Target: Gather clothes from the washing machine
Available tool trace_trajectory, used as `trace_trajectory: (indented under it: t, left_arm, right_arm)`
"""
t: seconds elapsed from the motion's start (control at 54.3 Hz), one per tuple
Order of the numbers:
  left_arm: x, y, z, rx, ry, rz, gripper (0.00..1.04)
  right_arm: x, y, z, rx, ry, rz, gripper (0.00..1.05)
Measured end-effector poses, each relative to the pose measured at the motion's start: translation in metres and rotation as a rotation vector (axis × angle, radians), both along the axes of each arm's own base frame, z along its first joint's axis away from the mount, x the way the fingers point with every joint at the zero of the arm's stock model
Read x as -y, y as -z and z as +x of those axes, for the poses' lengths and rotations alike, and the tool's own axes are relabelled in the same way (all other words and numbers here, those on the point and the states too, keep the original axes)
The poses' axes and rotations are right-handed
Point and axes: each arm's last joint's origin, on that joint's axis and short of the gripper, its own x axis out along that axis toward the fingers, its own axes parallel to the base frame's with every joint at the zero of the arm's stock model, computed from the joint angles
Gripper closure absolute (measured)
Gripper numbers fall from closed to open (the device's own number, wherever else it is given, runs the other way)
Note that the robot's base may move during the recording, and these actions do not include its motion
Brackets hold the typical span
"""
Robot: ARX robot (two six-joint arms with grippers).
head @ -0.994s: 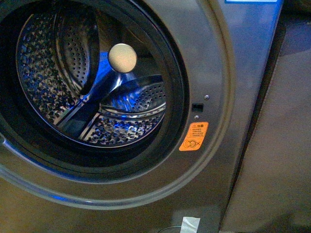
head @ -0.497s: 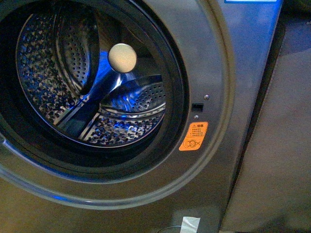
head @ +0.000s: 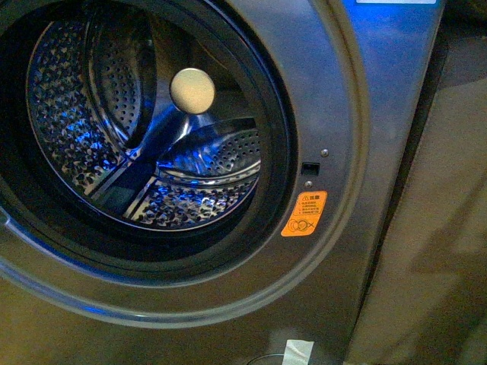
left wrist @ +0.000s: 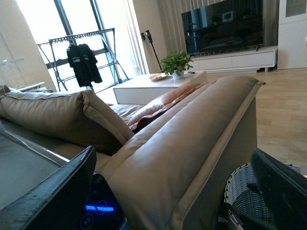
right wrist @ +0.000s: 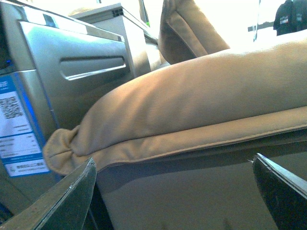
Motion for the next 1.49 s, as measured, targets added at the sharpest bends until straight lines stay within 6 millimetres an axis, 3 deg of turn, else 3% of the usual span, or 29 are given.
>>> trace_trajectory:
  t: [0.166,0.479,0.681,0.755,0.81,0.957,1.197,1.344,1.436,1.491]
  left_arm:
    - [0.000,0.000,0.000,0.000,0.000,0.000,0.07]
    - [-0.001,-0.001,-0.001,0.002,0.000,-0.002,0.07]
    - [-0.001,-0.001,-0.001,0.002,-0.002,-0.003,0.07]
    - [-0.008,-0.005,0.004,-0.130,-0.322,-0.076,0.07]
    - [-0.027,-0.010,0.012,-0.191,-0.556,-0.152,0.07]
    - [-0.072,-0.015,0.029,-0.257,-0.776,-0.232,0.07]
    - [-0.120,-0.007,0.033,-0.334,-0.972,-0.286,0.07]
    - [-0.131,-0.003,0.032,-0.376,-0.993,-0.327,0.07]
    - [-0.135,0.006,0.028,-0.355,-0.910,-0.262,0.18]
    - [-0.143,0.027,0.016,-0.309,-0.869,-0.238,0.30]
  right_arm:
    - [-0.031,0.038,-0.013,-0.214,0.032,-0.110,0.40]
    - [-0.049,0.080,-0.034,-0.232,0.070,-0.160,1.04]
    - [-0.056,0.093,-0.043,-0.225,0.038,-0.164,1.02]
    - [-0.056,0.099,-0.046,-0.228,0.038,-0.165,1.02]
    - [-0.056,0.101,-0.048,-0.226,0.038,-0.164,1.02]
    - [-0.056,0.105,-0.052,-0.223,0.041,-0.165,1.02]
    - [-0.056,0.112,-0.057,-0.220,0.041,-0.164,1.02]
    - [-0.056,0.117,-0.060,-0.217,0.041,-0.164,1.02]
    - [-0.056,0.117,-0.061,-0.211,0.040,-0.166,0.92]
    - [-0.056,0.117,-0.061,-0.210,0.042,-0.166,0.80]
